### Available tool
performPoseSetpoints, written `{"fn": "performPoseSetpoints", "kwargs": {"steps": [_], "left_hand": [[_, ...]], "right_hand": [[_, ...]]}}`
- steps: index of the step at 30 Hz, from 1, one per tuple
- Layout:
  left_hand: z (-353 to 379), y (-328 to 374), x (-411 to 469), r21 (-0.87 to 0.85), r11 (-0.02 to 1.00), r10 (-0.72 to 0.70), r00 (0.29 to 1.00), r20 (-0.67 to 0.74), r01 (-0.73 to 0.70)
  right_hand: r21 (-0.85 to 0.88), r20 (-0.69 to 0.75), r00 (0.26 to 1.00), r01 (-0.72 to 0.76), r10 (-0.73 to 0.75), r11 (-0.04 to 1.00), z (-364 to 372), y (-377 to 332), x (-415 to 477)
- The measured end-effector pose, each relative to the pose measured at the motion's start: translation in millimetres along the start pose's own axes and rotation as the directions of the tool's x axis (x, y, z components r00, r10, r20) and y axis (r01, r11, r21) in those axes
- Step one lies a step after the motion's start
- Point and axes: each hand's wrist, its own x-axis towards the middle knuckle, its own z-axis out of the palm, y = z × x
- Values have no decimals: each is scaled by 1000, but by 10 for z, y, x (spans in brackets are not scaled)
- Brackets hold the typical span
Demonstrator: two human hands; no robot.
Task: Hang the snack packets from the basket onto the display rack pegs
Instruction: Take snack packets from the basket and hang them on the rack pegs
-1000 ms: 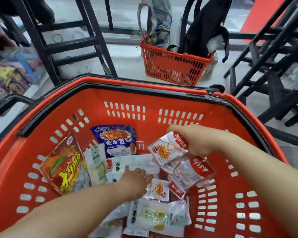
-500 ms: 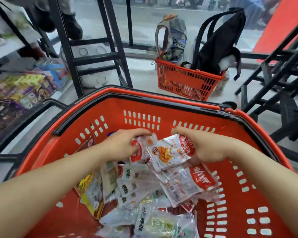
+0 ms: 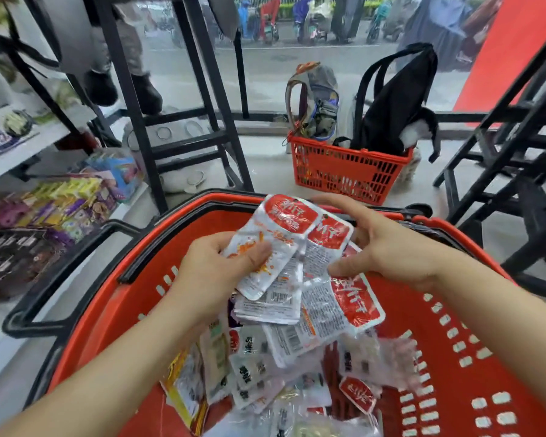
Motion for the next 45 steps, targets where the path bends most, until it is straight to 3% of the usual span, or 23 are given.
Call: {"fn": "performPoseSetpoints", "kwargs": {"steps": [5,11,16,22,24,26,28,29,31,33,38,45], "left_hand": [[-204,247,115,-300,954,-44,980,-192,-16],[-489,1080,-210,-479,872,-256,928,-270,102],[-723,2374,-681,-486,863,-319,895,-311,139],[-996,4248,-1205,-374,922,-285,835,-470,104],[-1094,4793,-1371,-345,935,-267,804,-532,83],[-1175,5236,-1530,-305,951,-232,768,-598,49],[-1245,5580,-1656,-289,957,-203,711,-674,-1],[-1282,5716,-1710,-297,955,-198,680,-706,-30],[-1324,5934,-1828,-301,951,-191,628,-755,-72],[-1321,6111,-1971,-266,959,-161,592,-790,-94],[-1304,6532,-2363,-236,962,-114,584,-804,-138],[-1449,6825,-2937,-390,841,-230,405,-885,-375]], "right_hand": [[316,-231,969,-11,88,949,-10,-87,-28],[506,-550,788,49,278,861,59,-869,-249],[451,-656,708,88,262,888,248,-2298,-564],[140,-753,658,158,2,977,543,-4482,-1160],[152,-725,688,120,28,981,577,-4998,-1131],[268,-563,809,-15,169,963,528,-5328,-1162],[415,-486,848,14,209,910,468,-5597,-1167],[342,-566,819,135,89,930,490,-5810,-1235],[307,-635,772,262,-8,915,592,-6173,-1276],[401,-570,815,383,-100,832,677,-6445,-1431],[382,-441,879,364,-179,849,972,-6660,-1402],[379,-237,923,376,-304,846,1536,-7042,-1600]]}}
